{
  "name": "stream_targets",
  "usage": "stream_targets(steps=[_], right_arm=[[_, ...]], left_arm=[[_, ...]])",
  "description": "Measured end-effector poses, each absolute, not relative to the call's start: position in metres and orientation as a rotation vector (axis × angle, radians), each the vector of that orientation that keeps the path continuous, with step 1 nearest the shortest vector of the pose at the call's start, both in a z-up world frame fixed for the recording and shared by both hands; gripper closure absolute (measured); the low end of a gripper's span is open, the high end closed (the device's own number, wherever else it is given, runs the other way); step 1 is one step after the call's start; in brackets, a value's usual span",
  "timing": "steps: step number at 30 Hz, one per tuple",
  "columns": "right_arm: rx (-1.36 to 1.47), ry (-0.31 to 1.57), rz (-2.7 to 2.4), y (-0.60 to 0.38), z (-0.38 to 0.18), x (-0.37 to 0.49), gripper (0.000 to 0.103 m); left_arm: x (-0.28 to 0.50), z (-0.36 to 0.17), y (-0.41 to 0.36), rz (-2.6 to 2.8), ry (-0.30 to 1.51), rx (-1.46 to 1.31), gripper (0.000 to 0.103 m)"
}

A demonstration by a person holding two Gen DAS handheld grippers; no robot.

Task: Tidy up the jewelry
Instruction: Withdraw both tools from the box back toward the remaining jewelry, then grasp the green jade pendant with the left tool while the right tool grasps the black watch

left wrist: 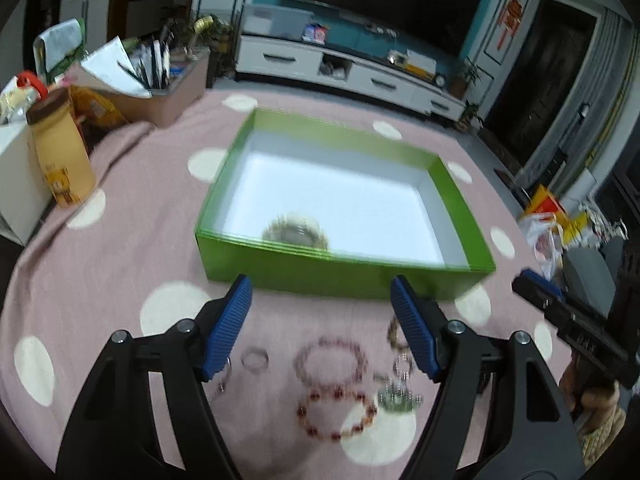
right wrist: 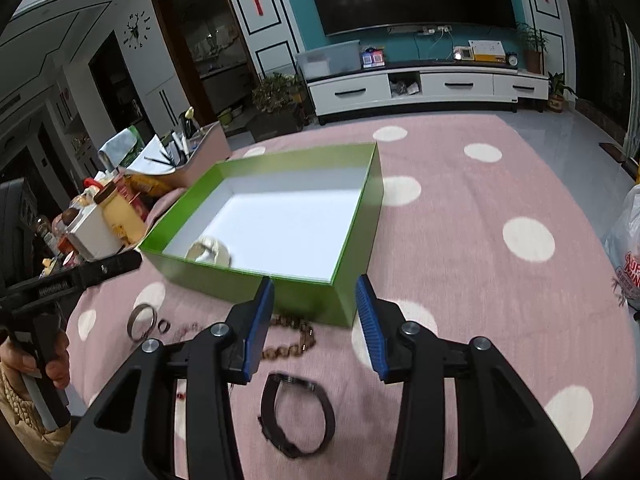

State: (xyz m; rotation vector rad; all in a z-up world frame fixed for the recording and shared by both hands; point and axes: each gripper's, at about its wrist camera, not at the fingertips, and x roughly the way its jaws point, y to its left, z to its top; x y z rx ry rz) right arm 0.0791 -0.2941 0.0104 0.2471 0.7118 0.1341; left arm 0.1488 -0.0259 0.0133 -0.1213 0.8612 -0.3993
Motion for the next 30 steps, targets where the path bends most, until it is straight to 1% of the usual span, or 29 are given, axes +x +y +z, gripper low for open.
stream_targets(steps=[5, 9, 14, 20, 22, 26, 30], right_arm=[[0.250, 0.735, 0.133, -0.297, 0.000, 0.060, 0.060], [0.257, 0.785, 0.141, -0.301, -0.013, 0.050, 0.060], [0.253, 0.842, 0.184, -0.298, -0.027, 0.043, 0.060], [0.225, 0.890, 0.214, -0.290, -0.037, 0.042, 0.060], [0.218, 0.899, 0.216, -0.288, -0.039, 0.043, 0.060], [0.207, 0.914, 0.215, -0.286, -0.043, 0.045, 0.060], [0.194, 0.926, 0.212, -0.284, -0.046, 0.047, 0.060]], left_arm=[[0.130, -0.009, -0.028, -0.440, 0.921, -0.088, 0.030], [0.111, -0.024, -0.047, -0.516, 0.943, 0.016, 0.030], [0.089, -0.034, -0.069, -0.604, 0.935, 0.134, 0.030], [0.077, -0.039, -0.093, -0.684, 0.927, 0.201, 0.031], [0.075, -0.042, -0.099, -0.696, 0.934, 0.213, 0.034], [0.078, -0.050, -0.107, -0.701, 0.959, 0.219, 0.047], [0.083, -0.056, -0.114, -0.699, 0.982, 0.229, 0.055]])
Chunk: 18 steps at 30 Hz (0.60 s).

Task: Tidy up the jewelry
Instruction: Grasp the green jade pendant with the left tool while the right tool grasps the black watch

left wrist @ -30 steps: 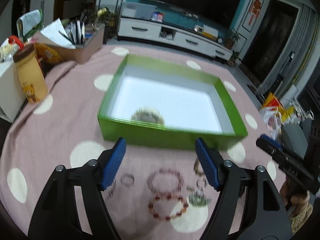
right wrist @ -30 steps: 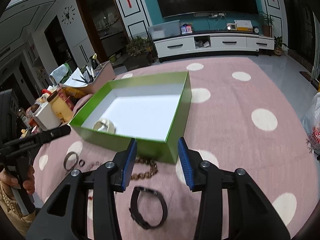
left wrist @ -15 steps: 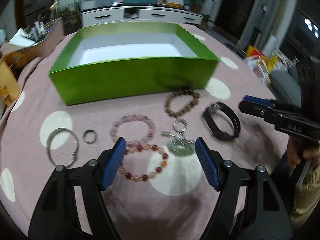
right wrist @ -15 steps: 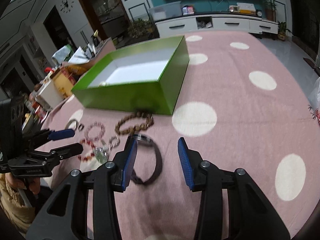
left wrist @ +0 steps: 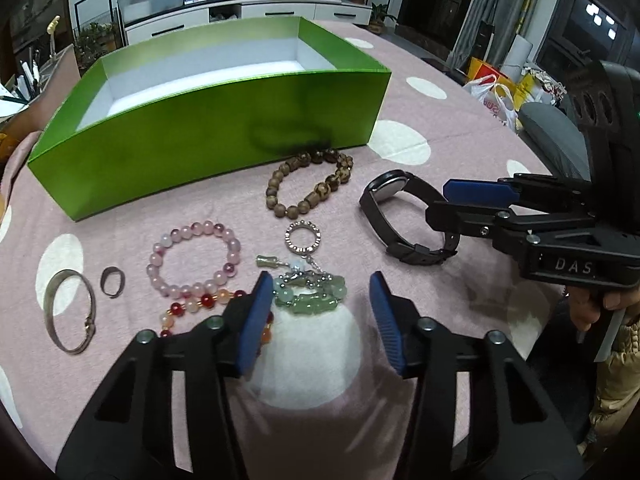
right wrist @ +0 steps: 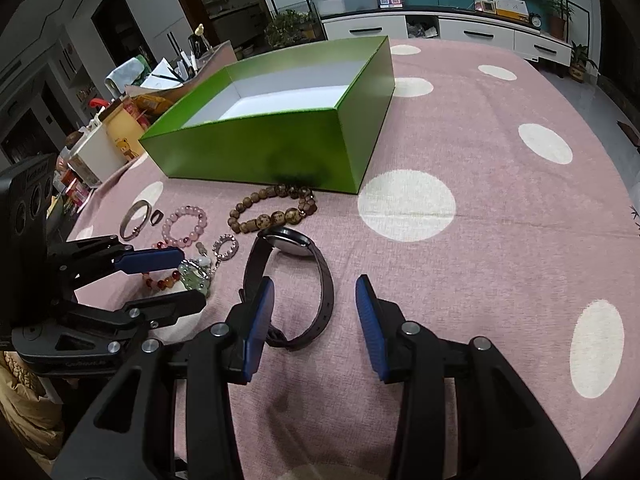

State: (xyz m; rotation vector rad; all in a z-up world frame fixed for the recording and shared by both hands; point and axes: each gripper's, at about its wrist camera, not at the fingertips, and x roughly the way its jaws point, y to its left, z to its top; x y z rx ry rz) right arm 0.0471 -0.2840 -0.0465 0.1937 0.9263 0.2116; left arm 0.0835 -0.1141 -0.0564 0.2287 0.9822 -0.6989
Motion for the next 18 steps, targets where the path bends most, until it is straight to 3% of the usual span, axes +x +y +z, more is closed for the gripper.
stream_targets(steps=[2, 6, 13, 18], right_arm=[[0.190, 0.926, 0.211, -0.2835, -0.0465, 0.0481, 0.060], [0.184, 0.926, 0.206, -0.2821, -0.0472, 0.0500, 0.062], [0.143, 0.933, 0.202, -0.2759, -0.0509, 0.0521, 0.093], [0.121, 0.924, 0.180, -0.2754, -0.0511, 0.0518, 0.100]], left_arm=[[0.0853, -0.0595, -0.1176, -0.691, 0.993, 0.237, 0.064], [0.0884, -0.0607, -0.1185, -0.676, 0.991, 0.226, 0.070], [0.0882, -0.0606, -0.1222, -0.668, 0.980, 0.227, 0.073], [0.0859, -0.0577, -0.1207, -0.670, 0.966, 0.219, 0.074]])
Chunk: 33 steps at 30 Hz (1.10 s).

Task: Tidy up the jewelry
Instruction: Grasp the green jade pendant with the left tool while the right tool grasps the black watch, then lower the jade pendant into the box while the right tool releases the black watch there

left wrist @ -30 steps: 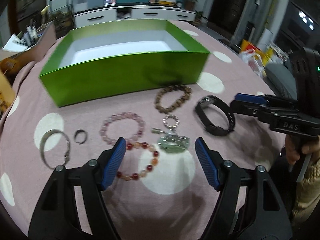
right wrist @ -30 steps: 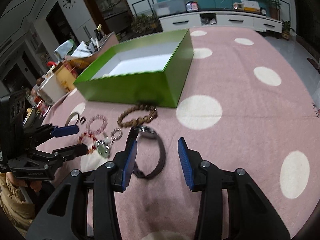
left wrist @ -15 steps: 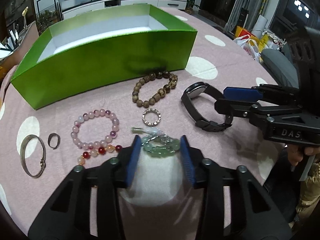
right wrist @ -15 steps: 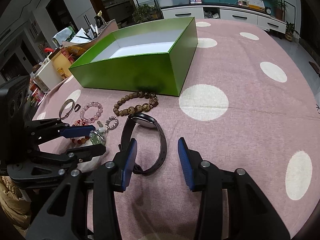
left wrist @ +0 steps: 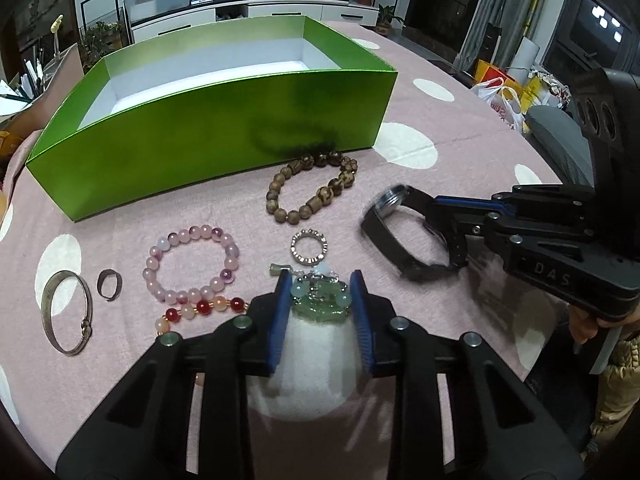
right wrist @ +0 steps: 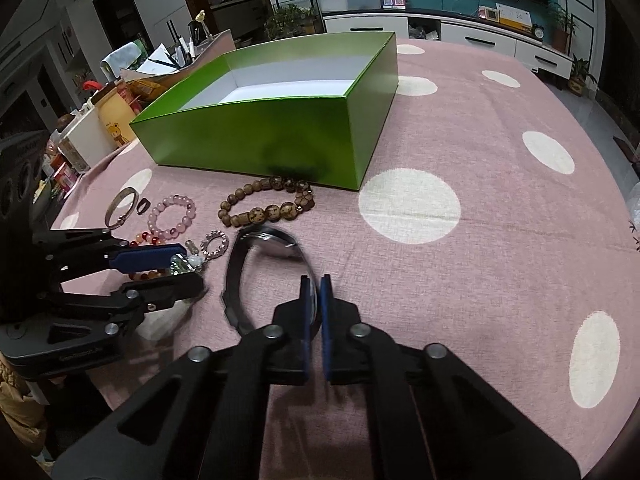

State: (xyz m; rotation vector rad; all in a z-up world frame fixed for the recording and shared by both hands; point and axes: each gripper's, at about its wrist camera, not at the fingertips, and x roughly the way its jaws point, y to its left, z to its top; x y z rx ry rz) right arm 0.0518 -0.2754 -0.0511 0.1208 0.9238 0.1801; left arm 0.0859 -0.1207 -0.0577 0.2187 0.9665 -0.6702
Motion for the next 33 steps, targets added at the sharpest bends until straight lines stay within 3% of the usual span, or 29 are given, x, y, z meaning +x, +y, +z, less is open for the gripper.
stream_targets(steps=[11, 33], right_arm=[[0.148, 0.808, 0.147, -0.287, -0.028, 0.043, 0.100], [0.182, 0.554, 0.170, -0.276, 0.060, 0.102, 0.100]], left_arm=[[0.092, -0.038, -0.101, -0.659, 0.925, 0.113, 0.074], [0.159, 0.066, -0.079, -0.550, 0.654, -0.053, 0.074]])
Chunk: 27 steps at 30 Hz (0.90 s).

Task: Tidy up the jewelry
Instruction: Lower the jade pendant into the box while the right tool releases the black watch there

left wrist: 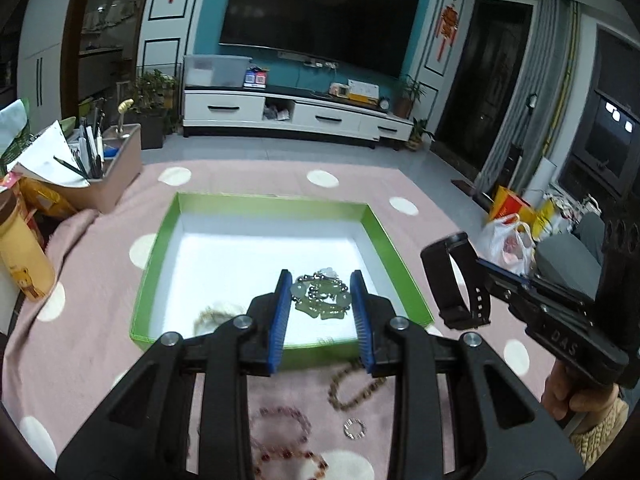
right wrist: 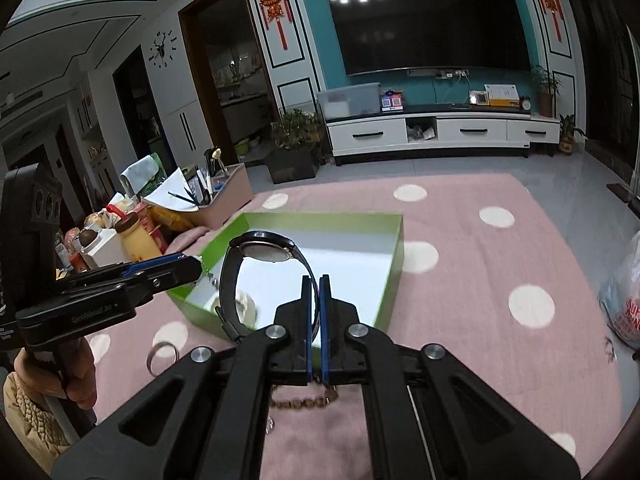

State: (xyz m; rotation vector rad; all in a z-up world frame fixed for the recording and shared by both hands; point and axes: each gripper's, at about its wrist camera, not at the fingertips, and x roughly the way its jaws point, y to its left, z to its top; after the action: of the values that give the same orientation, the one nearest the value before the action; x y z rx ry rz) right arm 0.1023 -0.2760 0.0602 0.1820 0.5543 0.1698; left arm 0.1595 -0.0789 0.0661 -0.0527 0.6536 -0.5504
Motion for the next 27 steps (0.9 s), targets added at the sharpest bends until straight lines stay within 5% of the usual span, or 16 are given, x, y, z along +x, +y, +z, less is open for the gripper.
stream_targets(steps=[27], right_arm=[[0.183, 0.740, 0.094, -0.263, 0.002, 0.199, 0.094]], left_arm=[[0.256, -0.004, -0.110, -0.382, 0.836, -0.017, 0.073]])
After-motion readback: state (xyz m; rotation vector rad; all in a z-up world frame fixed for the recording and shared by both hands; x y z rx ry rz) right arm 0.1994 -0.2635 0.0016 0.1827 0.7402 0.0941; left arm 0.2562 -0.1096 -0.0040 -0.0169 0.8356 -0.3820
